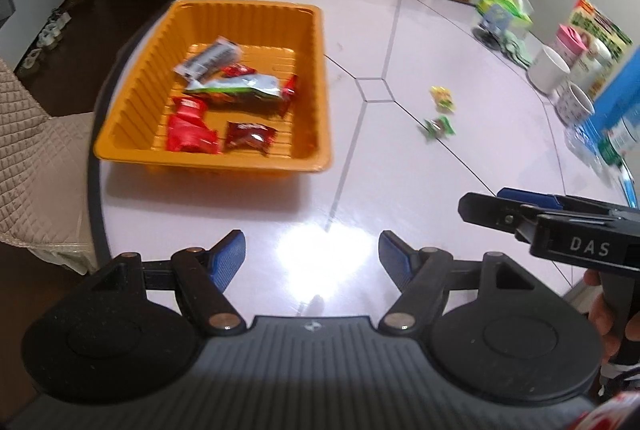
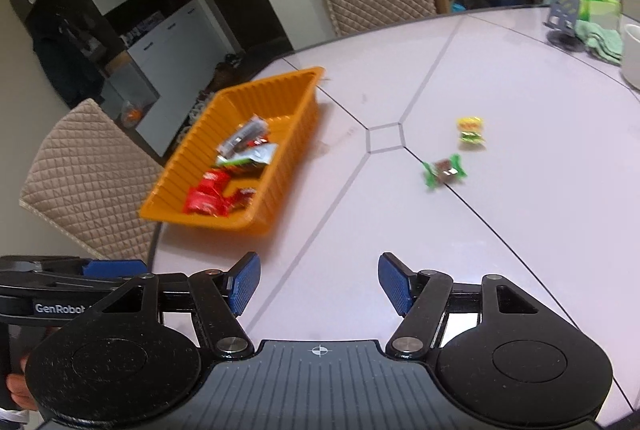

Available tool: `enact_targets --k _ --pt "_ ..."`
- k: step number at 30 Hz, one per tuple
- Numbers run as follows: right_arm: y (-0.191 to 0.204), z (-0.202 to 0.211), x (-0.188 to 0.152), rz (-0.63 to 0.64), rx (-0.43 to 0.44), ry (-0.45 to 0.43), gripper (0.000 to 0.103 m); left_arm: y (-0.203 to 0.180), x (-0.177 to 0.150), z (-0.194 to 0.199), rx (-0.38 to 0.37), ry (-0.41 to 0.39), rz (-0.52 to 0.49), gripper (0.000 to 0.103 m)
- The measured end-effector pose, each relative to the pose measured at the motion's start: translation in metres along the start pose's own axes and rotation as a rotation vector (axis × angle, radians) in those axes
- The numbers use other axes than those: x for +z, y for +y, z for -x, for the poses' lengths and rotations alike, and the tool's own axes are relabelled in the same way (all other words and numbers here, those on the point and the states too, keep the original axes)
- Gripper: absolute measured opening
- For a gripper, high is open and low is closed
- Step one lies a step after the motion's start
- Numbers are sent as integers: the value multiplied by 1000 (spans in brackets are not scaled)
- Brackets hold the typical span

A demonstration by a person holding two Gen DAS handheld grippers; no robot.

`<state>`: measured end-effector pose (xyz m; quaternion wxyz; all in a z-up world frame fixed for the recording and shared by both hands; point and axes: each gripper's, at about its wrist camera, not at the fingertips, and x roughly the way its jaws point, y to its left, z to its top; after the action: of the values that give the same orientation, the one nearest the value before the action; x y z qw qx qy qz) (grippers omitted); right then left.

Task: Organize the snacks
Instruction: 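Move both tools from the tray to the yellow and green candies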

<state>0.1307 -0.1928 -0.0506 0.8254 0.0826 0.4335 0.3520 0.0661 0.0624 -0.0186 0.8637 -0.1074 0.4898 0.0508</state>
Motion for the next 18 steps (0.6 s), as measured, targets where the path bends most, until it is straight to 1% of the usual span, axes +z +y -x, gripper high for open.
enact_targets --k 3,9,18 --pt "-7 6 -8 4 -26 4 65 -12 -3 -2 -13 10 -28 71" --pt "-22 16 -16 -34 -59 6 65 -32 -5 -8 -36 22 -79 71" --pt "-52 24 -16 -106 -151 -12 65 -55 6 -23 -76 33 -138 71"
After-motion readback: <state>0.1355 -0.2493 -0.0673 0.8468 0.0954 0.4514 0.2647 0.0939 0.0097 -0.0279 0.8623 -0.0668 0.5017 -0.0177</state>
